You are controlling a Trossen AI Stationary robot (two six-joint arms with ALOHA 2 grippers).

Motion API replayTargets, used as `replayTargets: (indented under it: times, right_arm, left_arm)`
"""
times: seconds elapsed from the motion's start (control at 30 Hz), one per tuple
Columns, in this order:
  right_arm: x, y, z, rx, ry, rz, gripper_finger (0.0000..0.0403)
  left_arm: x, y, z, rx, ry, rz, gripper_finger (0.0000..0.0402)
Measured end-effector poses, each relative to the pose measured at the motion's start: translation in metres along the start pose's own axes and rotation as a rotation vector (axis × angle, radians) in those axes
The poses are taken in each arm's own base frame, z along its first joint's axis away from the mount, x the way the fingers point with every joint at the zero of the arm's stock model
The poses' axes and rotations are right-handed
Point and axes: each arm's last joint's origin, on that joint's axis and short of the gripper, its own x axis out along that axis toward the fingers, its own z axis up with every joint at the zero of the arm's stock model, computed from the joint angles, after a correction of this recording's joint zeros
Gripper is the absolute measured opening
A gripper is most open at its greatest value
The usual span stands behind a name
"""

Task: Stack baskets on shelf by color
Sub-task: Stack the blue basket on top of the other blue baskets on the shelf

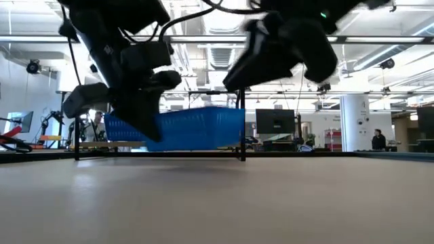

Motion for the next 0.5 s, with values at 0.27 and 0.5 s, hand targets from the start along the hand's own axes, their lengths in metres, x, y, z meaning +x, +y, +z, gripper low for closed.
replayTargets:
  times: [0.27,0.5]
  right_arm:
    - [-0.037,0.035,-0.032,0.097,-0.037,-0.352,0.0060]
    - [-0.067,0.051,-0.041,0.092,-0.061,-0.490,0.0043]
  left_arm:
    - [-0.048,0.009,0.000,-0.236,0.221,0.213,0.0001]
    - [-0.132,0.048,0.004,-0.630,0.057,0.553,0.0001]
